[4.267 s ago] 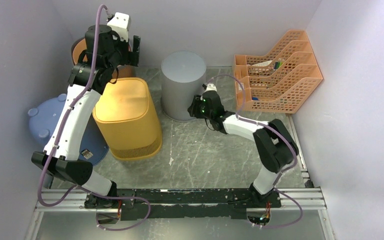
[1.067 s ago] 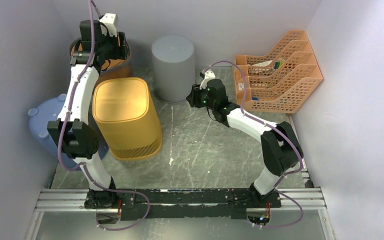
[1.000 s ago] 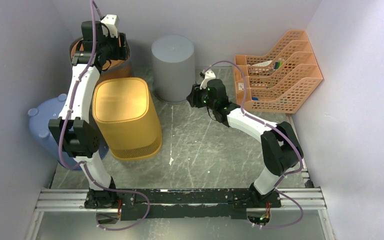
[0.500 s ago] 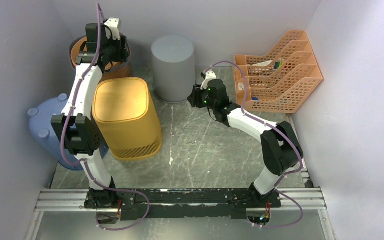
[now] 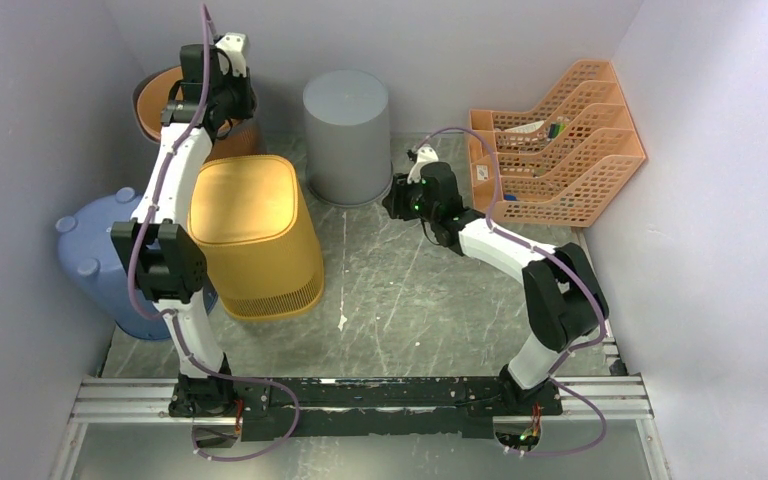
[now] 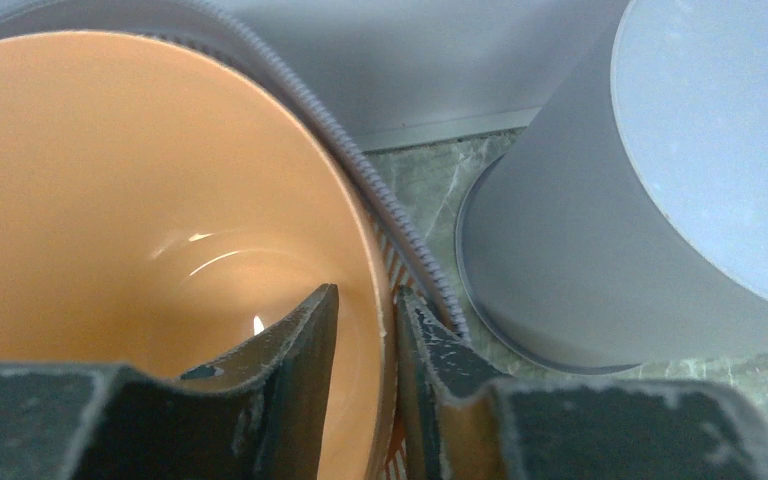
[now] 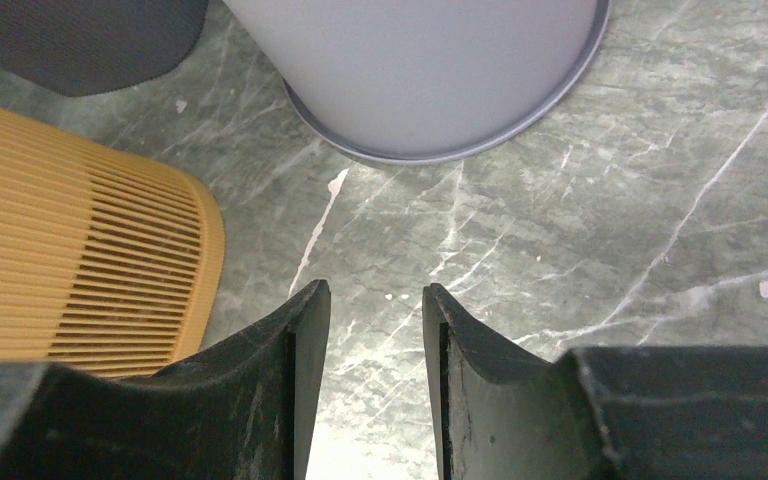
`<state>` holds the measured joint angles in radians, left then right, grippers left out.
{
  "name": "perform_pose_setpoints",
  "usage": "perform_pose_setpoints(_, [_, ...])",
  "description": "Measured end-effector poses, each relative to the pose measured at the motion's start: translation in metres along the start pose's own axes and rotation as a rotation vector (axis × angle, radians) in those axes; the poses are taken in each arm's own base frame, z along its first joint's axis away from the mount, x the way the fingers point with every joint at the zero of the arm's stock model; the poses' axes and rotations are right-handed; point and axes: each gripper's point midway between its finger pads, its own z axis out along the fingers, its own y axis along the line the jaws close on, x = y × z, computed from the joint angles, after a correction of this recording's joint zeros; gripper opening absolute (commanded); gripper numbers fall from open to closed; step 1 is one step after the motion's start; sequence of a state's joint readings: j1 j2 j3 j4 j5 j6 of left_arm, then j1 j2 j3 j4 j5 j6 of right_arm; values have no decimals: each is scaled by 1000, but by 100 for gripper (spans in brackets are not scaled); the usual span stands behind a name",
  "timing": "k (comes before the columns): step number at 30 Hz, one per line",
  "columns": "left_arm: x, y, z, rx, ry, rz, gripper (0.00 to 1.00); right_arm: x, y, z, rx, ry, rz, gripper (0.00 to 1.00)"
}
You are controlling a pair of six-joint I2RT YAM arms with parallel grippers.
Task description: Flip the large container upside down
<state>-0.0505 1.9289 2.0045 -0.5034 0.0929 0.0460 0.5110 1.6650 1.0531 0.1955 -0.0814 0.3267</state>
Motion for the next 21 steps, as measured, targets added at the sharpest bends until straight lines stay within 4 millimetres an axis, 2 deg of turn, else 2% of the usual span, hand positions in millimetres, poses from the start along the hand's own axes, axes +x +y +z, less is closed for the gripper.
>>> perform_pose_setpoints(1, [-1, -1, 3, -1, 0, -2, 8, 1, -1, -1, 3, 3, -1, 40])
perform_pose_setpoints(2, [-2, -1, 5, -4, -2, -7, 7, 1, -2, -1, 5, 3, -1, 40])
perform_pose_setpoints(9, [-4, 6, 6, -51, -6, -16, 7, 0, -4, -8, 7, -2, -4, 39])
perform_pose_setpoints(14, [-5, 21, -7, -140, -7, -21, 7, 2, -7, -11, 14, 3, -4, 39])
perform_pose_setpoints(16, [-4, 22, -22, -178, -8, -12, 7, 0, -13, -12, 24, -2, 1, 39])
perform_pose_setpoints(18, [-10, 22, -48, -218, -30, 2, 7, 2, -18, -15, 34, 0, 5, 39])
perform_pose_setpoints(21, [-48, 11, -95, -249, -146, 27, 7, 9, -23, -17, 45, 13, 11, 39])
